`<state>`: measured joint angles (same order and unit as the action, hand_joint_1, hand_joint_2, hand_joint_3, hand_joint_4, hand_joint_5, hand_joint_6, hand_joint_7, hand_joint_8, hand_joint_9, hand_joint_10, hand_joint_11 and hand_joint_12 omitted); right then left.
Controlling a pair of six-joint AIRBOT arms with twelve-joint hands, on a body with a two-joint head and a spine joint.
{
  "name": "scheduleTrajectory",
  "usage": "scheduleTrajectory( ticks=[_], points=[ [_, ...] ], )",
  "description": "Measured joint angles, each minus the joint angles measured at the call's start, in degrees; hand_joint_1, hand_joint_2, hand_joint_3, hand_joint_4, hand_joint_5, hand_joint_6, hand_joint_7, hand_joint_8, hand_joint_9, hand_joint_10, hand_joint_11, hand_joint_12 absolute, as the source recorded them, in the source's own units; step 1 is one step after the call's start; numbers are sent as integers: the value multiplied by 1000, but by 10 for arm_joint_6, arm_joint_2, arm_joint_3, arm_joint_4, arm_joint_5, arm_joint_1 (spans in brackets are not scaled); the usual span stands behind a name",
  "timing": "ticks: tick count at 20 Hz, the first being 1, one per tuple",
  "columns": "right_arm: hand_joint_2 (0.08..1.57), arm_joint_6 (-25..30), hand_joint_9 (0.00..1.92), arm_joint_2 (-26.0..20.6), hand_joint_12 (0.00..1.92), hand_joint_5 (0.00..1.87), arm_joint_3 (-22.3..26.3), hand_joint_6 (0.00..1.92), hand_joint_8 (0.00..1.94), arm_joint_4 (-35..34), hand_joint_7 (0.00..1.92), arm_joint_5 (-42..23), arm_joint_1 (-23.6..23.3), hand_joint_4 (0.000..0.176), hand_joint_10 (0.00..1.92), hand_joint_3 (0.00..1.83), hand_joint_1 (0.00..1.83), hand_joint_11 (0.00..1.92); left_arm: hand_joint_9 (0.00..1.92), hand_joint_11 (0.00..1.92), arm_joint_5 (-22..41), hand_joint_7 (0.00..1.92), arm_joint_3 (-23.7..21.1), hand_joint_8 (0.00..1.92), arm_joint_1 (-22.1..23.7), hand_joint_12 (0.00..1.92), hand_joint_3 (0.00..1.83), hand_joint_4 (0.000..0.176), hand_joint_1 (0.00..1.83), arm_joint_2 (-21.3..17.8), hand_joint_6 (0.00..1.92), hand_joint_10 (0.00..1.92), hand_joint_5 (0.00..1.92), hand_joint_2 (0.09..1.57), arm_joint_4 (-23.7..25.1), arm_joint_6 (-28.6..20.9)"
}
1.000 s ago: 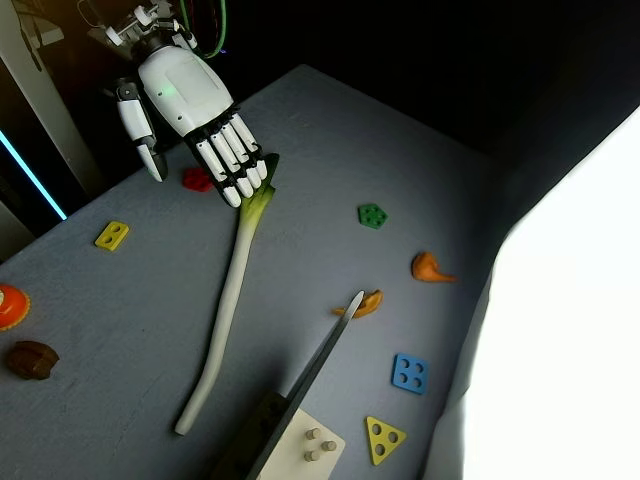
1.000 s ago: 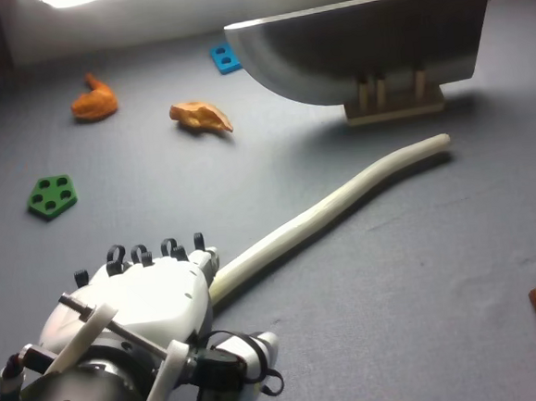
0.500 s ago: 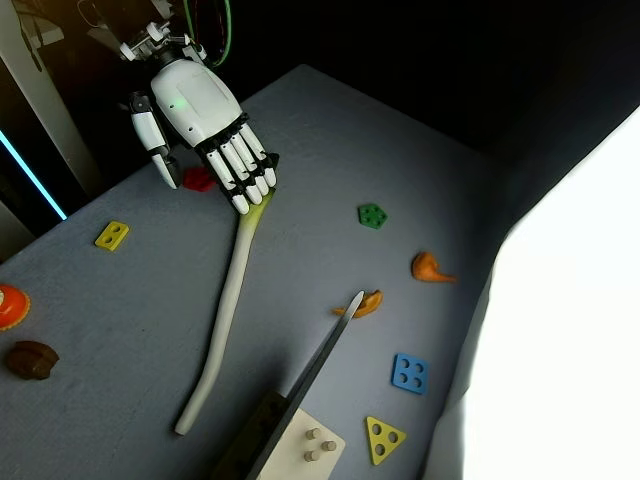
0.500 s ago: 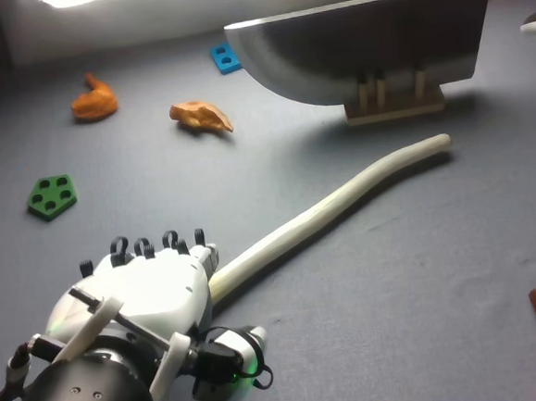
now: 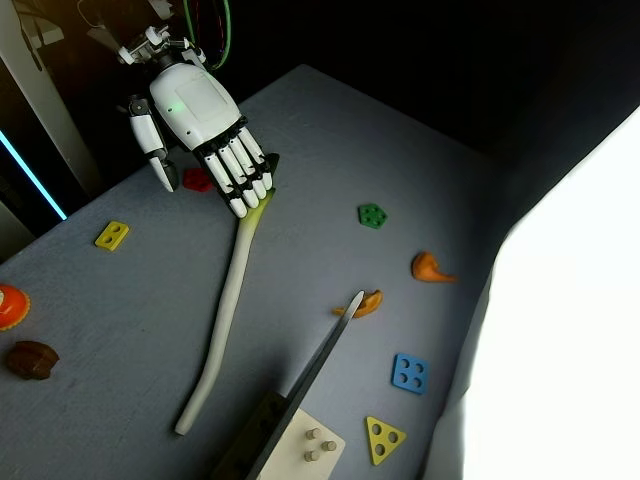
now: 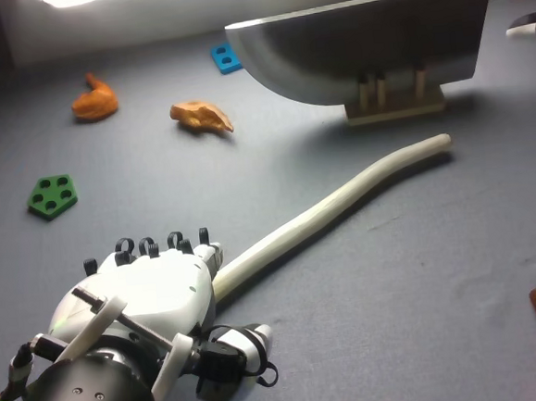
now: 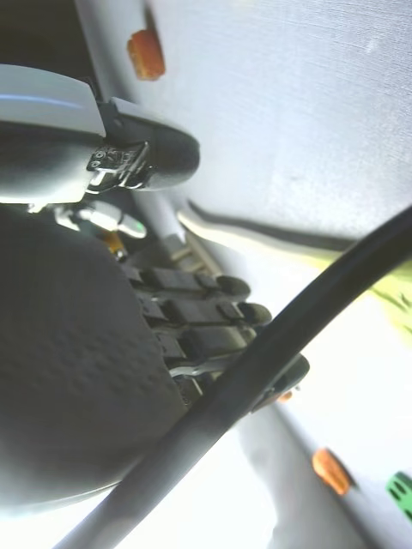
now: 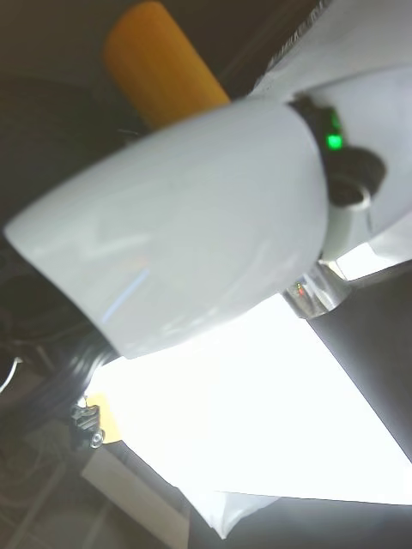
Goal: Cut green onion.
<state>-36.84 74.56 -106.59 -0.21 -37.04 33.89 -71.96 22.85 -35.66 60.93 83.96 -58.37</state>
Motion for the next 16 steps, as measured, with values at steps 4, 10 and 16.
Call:
scheduleTrajectory(
  ticks=[4,10,16],
  points=[
    [945,0,0,14,0,0,-14,0,0,4,0,0,0,16,0,0,1116,0,162,0,0,178,0,6,0,566,0,8,439,0,11,8,186,1310,1,0],
    [967,0,0,22,0,0,-20,0,0,4,0,-4,0,2,0,0,1024,0,156,0,0,205,0,2,0,461,0,10,406,0,3,3,162,1322,4,0],
    [989,0,282,23,786,319,-21,194,163,1,405,-4,0,0,249,0,1097,0,187,0,7,222,0,8,-9,521,0,21,480,0,10,10,239,1305,8,0]
  ],
)
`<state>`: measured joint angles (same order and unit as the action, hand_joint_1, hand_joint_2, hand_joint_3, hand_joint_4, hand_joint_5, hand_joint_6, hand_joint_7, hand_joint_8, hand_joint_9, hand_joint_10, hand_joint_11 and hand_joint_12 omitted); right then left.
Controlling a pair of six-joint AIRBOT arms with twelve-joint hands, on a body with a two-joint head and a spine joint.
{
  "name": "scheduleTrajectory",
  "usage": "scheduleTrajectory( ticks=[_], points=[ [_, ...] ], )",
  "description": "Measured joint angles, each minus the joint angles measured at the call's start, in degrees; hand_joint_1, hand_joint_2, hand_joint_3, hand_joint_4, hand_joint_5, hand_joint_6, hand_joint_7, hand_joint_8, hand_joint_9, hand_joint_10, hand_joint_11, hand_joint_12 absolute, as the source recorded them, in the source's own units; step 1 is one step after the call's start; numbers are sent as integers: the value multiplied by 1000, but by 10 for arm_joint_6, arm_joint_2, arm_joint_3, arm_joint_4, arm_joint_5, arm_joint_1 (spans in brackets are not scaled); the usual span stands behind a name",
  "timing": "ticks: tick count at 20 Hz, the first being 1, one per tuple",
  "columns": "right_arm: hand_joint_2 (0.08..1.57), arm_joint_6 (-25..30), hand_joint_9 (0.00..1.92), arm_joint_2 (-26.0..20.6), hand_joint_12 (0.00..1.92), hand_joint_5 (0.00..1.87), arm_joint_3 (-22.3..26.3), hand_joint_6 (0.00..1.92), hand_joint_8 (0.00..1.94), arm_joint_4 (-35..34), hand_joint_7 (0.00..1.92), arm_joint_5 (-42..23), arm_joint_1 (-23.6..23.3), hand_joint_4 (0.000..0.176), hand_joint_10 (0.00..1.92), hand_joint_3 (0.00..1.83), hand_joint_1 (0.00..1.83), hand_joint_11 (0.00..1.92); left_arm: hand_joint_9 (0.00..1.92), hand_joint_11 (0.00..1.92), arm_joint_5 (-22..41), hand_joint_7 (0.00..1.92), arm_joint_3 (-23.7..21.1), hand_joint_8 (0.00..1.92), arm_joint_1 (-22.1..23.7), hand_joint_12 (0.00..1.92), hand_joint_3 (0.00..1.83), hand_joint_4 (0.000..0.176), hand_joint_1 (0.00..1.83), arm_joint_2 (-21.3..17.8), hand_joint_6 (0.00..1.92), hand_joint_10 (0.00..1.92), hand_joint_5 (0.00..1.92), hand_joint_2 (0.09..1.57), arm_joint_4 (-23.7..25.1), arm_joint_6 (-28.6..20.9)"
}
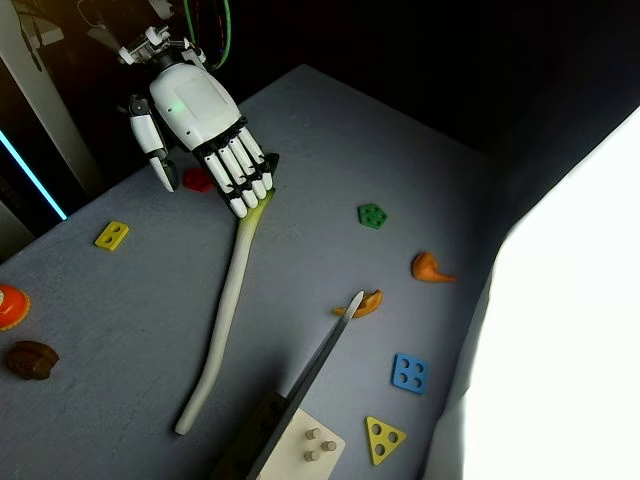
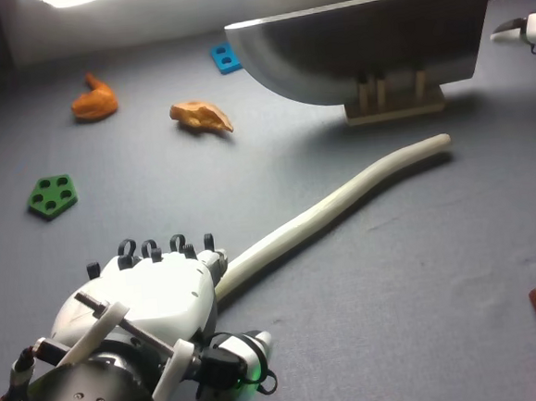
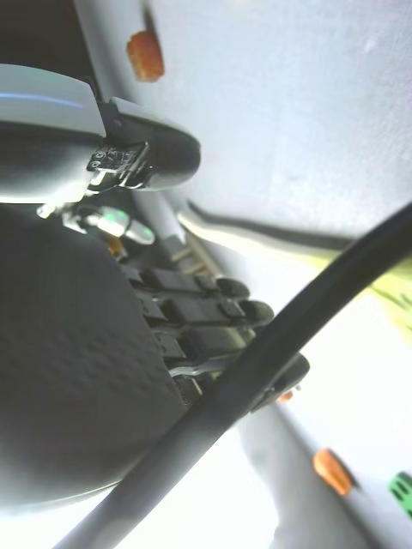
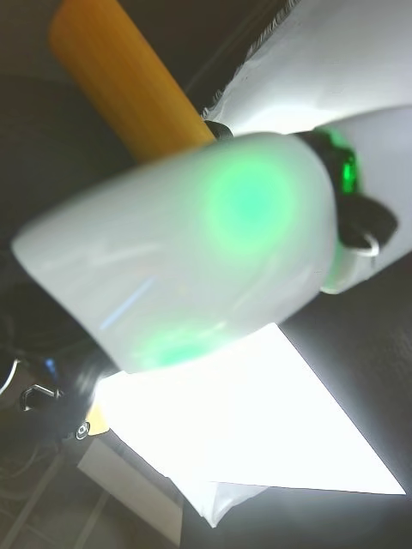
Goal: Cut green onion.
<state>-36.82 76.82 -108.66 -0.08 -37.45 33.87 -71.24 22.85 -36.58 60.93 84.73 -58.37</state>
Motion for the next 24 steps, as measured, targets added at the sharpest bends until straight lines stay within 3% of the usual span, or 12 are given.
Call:
scheduleTrajectory(
  ticks=[2,4,8,11,12,13,14,16,18,19,20,24],
  points=[
    [1041,0,261,1,1615,262,-2,1282,1035,-3,378,-1,0,0,1276,9,1087,0,192,0,2,220,0,2,0,550,0,24,449,0,6,6,249,1309,0,0],
    [1048,0,121,2,1909,249,-2,1398,1504,-4,269,0,0,0,1777,8,1071,0,189,0,4,219,3,1,0,523,2,24,420,0,2,2,228,1317,1,0],
    [1086,0,199,2,1921,320,-2,1408,1516,-5,329,0,0,0,1792,12,1068,61,201,0,5,224,3,2,0,513,0,18,467,0,7,3,253,1301,2,0],
    [1055,0,487,2,1921,385,-2,1882,1930,-5,445,-2,0,0,1920,0,1208,488,192,0,5,219,3,4,0,523,0,11,451,0,1,4,229,1307,2,0],
    [1150,0,581,2,1921,627,-2,1567,1936,-6,523,-2,0,0,1921,150,1101,553,193,0,5,218,3,2,0,543,0,8,460,0,1,3,231,1303,2,0],
    [1137,0,738,2,1921,720,-2,1456,1940,-6,685,-2,0,0,1921,197,1097,677,206,0,5,233,3,5,0,575,0,8,467,0,5,6,244,1296,2,0],
    [1026,0,986,2,1921,791,-2,1828,1941,-6,929,-2,0,0,1921,129,1238,923,210,0,5,238,3,6,0,581,0,12,469,0,3,7,241,1295,2,0],
    [752,0,1434,2,1921,907,-2,1455,1941,-8,1372,-5,0,0,1921,873,1140,1437,201,0,5,222,3,7,0,518,0,15,449,0,3,4,221,1298,3,0],
    [837,0,1511,2,1921,1073,-2,1708,1941,-10,1453,-4,0,0,1921,642,1394,1514,208,0,5,226,3,7,0,511,0,15,439,0,1,6,217,1297,4,0],
    [911,0,1624,3,1921,1260,-2,1877,1941,-10,1563,-4,0,116,1921,517,1574,1614,190,0,5,217,3,2,0,479,0,17,424,0,1,1,205,1293,4,0],
    [885,0,1656,3,1921,1337,-2,1912,1941,-11,1593,-5,0,164,1921,578,1596,1652,171,0,6,198,3,1,0,437,0,29,406,0,1,1,186,1291,5,0],
    [813,-3,1630,4,1921,1389,-3,1921,1941,-10,1586,-7,0,176,1921,718,1635,1655,180,0,6,200,3,3,1,436,0,30,416,0,4,5,191,1294,5,0]
  ],
)
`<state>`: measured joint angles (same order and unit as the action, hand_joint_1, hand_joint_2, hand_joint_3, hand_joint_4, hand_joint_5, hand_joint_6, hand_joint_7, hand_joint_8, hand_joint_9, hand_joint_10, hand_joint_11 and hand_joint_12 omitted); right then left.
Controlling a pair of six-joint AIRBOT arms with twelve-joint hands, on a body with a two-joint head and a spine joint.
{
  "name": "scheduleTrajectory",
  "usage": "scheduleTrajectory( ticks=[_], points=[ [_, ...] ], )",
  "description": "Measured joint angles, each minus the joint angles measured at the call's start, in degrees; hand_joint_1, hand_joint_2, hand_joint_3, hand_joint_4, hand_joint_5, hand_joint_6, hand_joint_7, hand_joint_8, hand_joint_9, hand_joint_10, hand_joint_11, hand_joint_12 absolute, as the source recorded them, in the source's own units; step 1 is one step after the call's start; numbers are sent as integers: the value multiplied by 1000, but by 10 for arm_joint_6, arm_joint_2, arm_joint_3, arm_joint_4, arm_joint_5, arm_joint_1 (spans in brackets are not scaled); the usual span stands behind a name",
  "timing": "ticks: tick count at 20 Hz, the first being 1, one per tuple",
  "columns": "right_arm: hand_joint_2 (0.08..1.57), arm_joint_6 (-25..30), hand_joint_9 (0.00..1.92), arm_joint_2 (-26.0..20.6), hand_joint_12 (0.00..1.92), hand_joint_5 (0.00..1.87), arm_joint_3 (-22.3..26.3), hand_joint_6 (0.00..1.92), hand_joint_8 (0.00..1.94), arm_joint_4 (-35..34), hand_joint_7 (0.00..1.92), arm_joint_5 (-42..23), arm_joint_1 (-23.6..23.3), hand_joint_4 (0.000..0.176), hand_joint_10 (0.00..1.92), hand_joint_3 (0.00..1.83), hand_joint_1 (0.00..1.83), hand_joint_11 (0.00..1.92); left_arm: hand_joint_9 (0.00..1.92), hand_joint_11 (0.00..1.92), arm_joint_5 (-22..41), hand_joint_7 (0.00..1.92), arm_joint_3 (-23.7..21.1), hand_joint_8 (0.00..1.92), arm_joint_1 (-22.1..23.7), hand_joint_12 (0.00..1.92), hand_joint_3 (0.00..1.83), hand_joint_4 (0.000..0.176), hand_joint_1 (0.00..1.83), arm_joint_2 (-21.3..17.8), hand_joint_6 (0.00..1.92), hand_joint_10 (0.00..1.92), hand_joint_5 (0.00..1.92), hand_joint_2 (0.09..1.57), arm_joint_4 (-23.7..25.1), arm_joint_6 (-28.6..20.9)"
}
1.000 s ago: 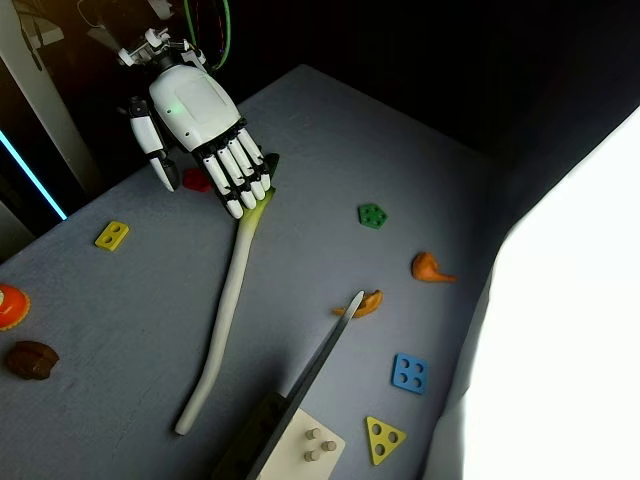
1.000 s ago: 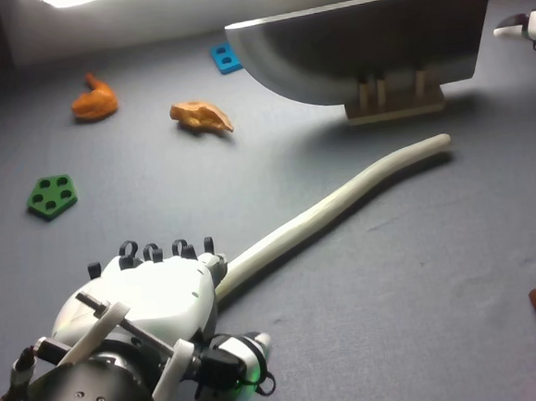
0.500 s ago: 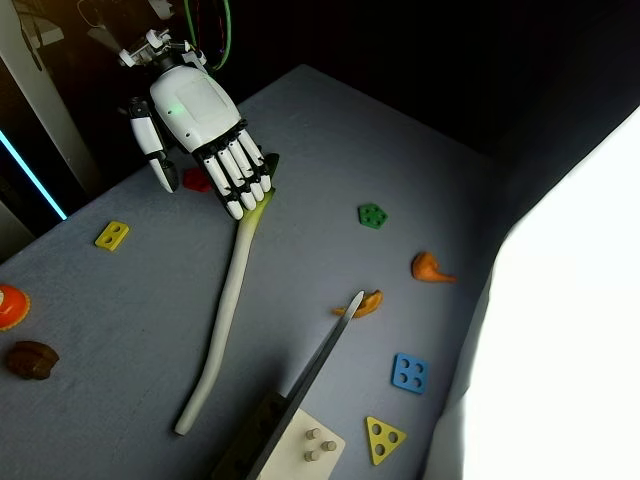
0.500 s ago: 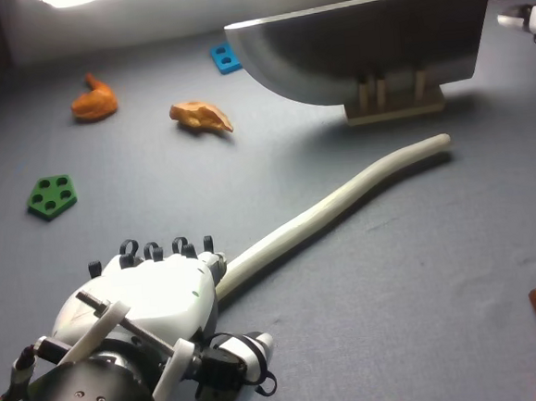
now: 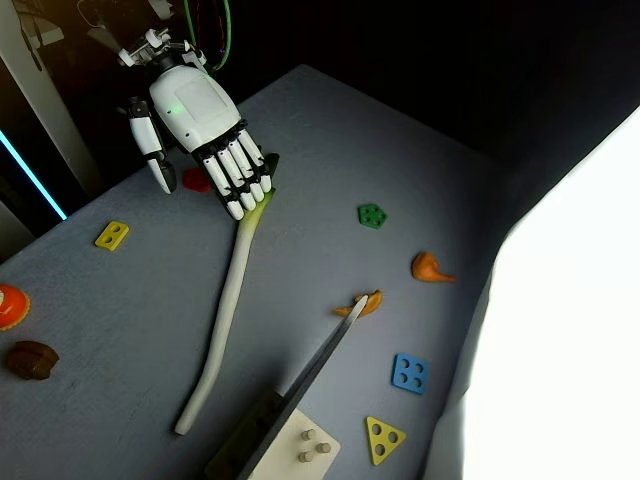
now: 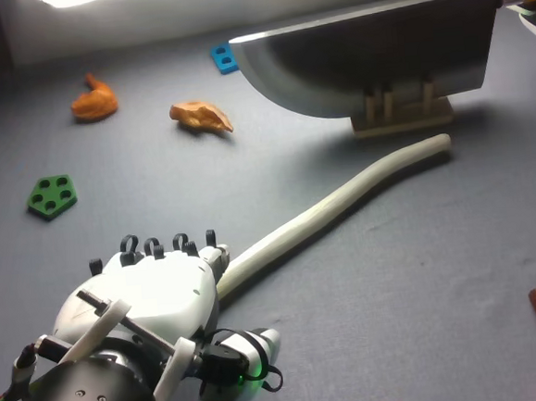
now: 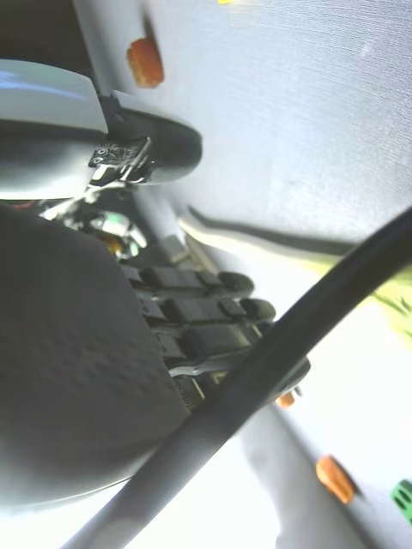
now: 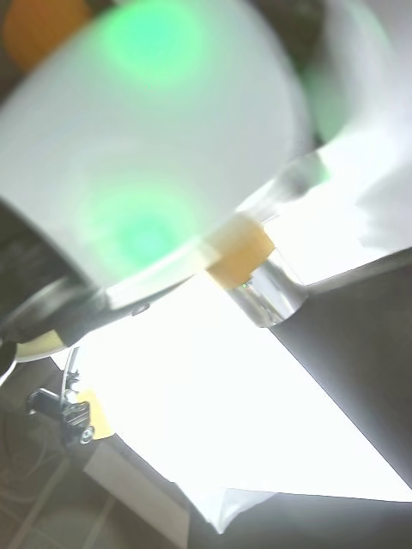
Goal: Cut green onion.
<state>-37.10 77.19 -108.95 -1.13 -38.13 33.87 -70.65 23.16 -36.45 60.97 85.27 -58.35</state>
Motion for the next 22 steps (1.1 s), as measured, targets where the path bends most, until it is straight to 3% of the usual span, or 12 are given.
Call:
scheduleTrajectory(
  ticks=[5,10,12,16,22],
  points=[
    [804,-13,1582,0,1921,1362,0,1921,1941,-12,1536,-9,0,176,1921,718,1655,1626,158,0,0,178,0,1,1,465,1,26,432,0,2,0,191,1294,-2,0],
    [823,-78,1631,3,1921,1300,0,1921,1941,-83,1589,-44,0,176,1921,711,1595,1634,144,0,11,180,6,2,-3,427,4,21,418,3,3,1,168,1309,-3,0],
    [789,-79,1657,3,1921,1302,0,1921,1941,-84,1607,-54,0,176,1921,825,1603,1663,136,0,13,196,7,3,-6,429,0,17,451,3,2,2,176,1304,0,0],
    [800,-64,1647,4,1921,1327,0,1921,1941,-78,1577,-54,0,176,1921,778,1574,1680,146,0,17,200,9,3,-13,419,2,21,417,11,2,3,180,1315,-2,0],
    [757,15,1617,-14,1921,1288,2,1921,1941,-21,1572,-52,-23,176,1921,843,1610,1642,128,0,17,176,17,0,-31,461,2,30,388,17,2,0,163,1329,-4,-20]
  ],
)
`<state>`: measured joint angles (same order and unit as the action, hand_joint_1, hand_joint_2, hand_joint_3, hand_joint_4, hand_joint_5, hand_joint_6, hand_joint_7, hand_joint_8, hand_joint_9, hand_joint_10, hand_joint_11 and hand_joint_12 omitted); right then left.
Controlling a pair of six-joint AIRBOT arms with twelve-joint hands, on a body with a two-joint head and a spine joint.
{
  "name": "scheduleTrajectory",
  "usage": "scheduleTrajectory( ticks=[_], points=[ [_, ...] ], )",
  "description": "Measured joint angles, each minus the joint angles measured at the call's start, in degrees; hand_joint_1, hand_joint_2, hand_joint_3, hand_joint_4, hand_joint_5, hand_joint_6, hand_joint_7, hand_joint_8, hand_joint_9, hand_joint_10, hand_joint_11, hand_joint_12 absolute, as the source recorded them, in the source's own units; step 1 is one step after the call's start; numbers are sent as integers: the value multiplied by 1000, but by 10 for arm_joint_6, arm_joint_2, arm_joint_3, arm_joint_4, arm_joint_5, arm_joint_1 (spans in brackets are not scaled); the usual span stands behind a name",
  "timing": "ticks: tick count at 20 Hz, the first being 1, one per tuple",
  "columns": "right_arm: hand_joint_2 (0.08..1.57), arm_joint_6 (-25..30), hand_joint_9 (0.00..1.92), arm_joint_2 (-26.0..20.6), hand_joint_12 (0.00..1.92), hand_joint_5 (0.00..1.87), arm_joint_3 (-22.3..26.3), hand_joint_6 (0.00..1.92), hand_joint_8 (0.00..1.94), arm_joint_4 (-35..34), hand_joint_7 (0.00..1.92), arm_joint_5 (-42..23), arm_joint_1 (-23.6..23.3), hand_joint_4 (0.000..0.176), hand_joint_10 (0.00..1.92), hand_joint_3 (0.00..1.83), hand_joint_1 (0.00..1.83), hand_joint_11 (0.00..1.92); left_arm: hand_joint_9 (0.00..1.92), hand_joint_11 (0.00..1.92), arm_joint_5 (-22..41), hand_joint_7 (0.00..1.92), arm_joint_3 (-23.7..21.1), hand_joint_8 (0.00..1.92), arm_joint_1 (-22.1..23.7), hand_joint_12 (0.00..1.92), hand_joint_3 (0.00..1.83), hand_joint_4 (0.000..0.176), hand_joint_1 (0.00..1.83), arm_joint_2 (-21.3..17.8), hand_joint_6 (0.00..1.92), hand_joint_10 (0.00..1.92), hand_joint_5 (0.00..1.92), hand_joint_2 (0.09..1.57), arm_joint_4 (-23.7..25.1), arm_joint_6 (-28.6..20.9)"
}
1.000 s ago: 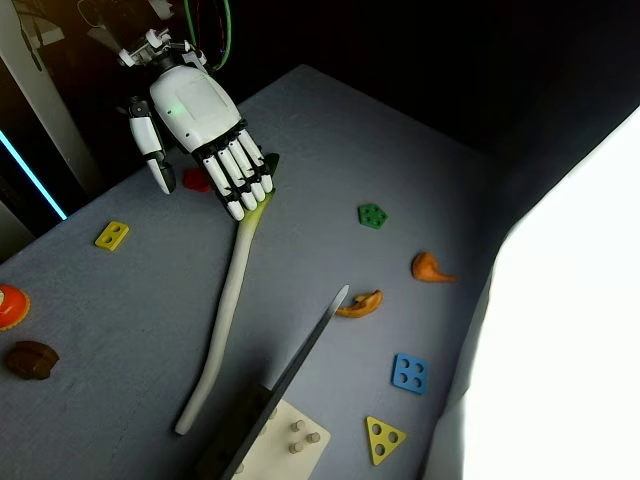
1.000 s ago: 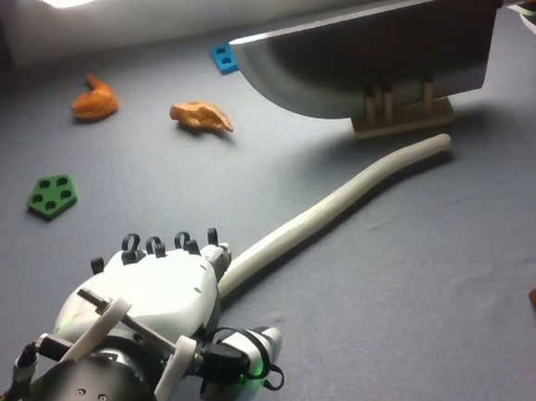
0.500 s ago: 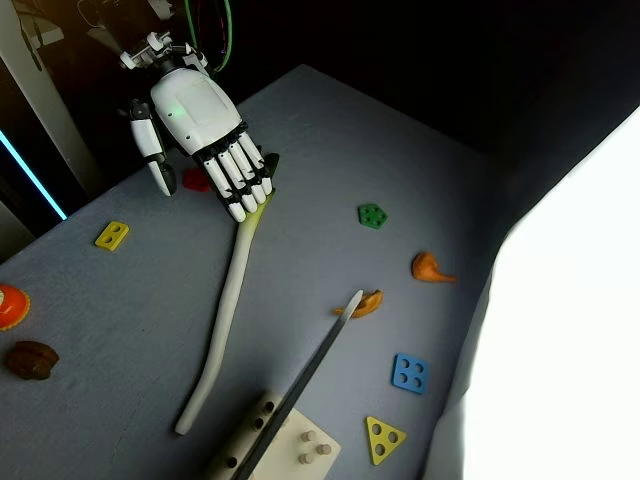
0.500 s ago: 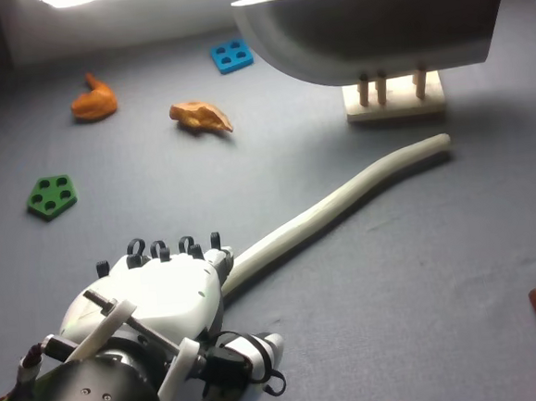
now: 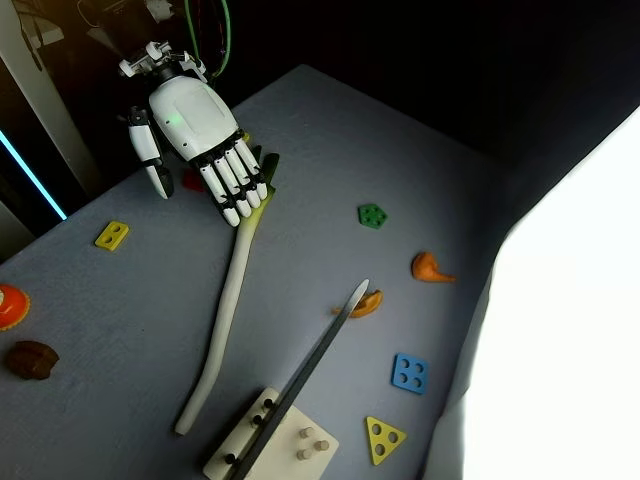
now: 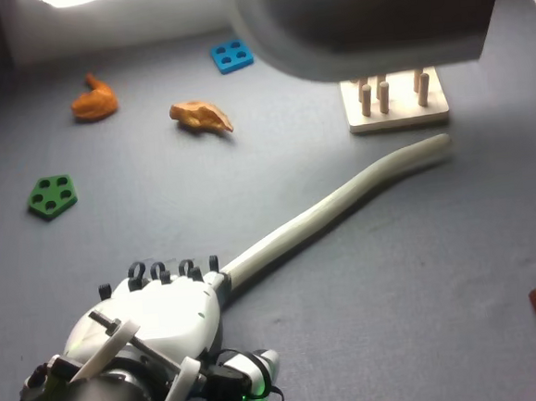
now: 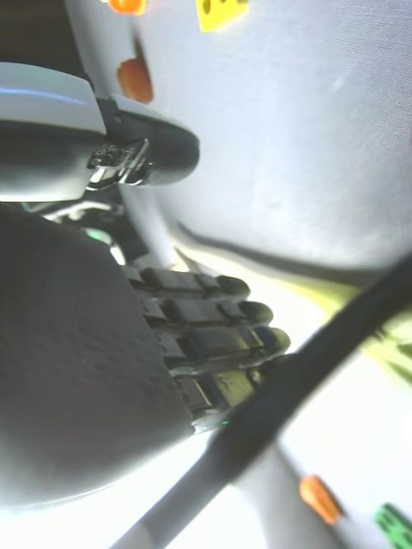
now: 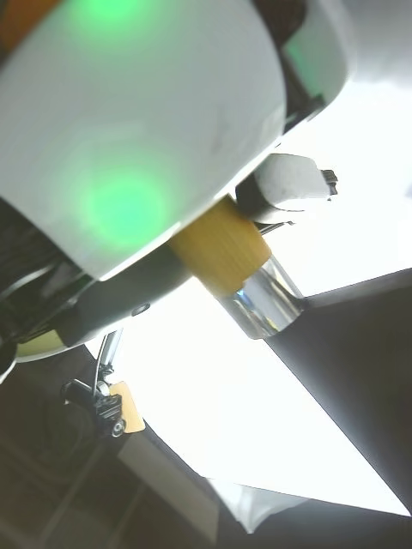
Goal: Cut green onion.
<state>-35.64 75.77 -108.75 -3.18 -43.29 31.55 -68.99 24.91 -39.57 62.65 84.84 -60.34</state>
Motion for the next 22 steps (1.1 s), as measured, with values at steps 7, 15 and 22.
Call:
scheduleTrajectory(
  ticks=[7,15,22],
  points=[
    [786,-16,1627,-48,1921,1298,49,1921,1941,14,1576,2,-40,176,1921,817,1610,1653,141,0,-1,154,8,0,-9,398,2,22,358,1,0,0,164,1327,7,-9],
    [769,-247,1631,-141,1921,1255,237,1921,1941,-90,1580,10,-63,176,1921,844,1625,1669,151,0,-11,165,9,5,-28,474,8,16,361,9,0,4,144,1349,14,-33],
    [758,-469,1614,-180,1921,1266,393,1921,1941,-299,1557,-35,-58,176,1921,857,1608,1661,117,0,-19,129,9,1,-43,428,0,11,7,19,2,4,108,1325,15,-42]
  ],
)
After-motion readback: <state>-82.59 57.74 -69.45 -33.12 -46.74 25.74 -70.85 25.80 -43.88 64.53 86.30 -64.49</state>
